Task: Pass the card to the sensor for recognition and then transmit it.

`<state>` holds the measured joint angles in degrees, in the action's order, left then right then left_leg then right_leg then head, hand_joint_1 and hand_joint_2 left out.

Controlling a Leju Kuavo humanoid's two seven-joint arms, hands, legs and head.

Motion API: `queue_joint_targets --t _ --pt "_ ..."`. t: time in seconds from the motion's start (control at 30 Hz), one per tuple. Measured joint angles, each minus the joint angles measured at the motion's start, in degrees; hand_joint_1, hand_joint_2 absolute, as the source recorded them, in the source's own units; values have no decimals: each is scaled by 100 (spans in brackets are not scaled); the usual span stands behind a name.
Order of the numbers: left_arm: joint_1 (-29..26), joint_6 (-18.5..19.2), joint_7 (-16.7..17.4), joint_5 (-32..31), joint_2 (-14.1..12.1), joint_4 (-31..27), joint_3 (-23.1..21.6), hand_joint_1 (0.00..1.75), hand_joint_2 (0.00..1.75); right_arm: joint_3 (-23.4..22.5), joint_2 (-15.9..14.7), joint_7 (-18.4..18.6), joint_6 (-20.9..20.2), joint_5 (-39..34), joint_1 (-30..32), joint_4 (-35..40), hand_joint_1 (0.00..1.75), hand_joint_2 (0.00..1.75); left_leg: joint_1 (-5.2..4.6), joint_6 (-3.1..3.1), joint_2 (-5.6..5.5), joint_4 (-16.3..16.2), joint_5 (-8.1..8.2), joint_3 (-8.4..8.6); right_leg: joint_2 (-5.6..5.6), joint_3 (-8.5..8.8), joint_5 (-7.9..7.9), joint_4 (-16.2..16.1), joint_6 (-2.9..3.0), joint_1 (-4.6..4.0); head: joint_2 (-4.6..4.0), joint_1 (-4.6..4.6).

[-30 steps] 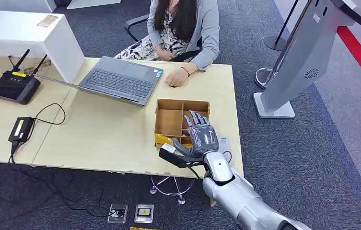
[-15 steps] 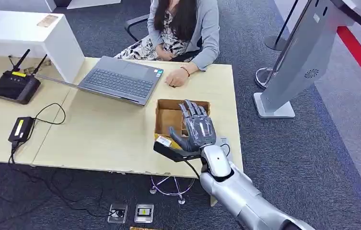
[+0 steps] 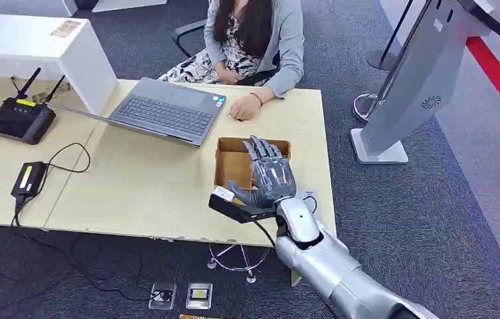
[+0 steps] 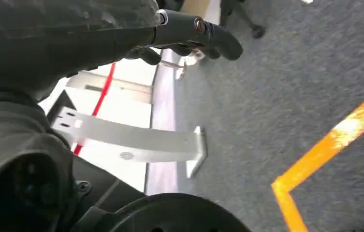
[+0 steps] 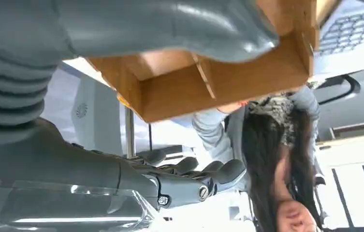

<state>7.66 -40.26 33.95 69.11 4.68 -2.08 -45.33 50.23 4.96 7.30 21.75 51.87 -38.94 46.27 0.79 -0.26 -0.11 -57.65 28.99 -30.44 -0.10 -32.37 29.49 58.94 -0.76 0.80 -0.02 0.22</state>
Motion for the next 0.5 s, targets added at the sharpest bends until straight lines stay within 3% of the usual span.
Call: queue_joint_targets --t 0.5 --pt "-69 2 19 -111 -31 -354 0 0 0 0 0 225 15 -68 -75 -421 0 175 0 0 -2 0 0 0 0 0 0 1 0 0 0 -2"
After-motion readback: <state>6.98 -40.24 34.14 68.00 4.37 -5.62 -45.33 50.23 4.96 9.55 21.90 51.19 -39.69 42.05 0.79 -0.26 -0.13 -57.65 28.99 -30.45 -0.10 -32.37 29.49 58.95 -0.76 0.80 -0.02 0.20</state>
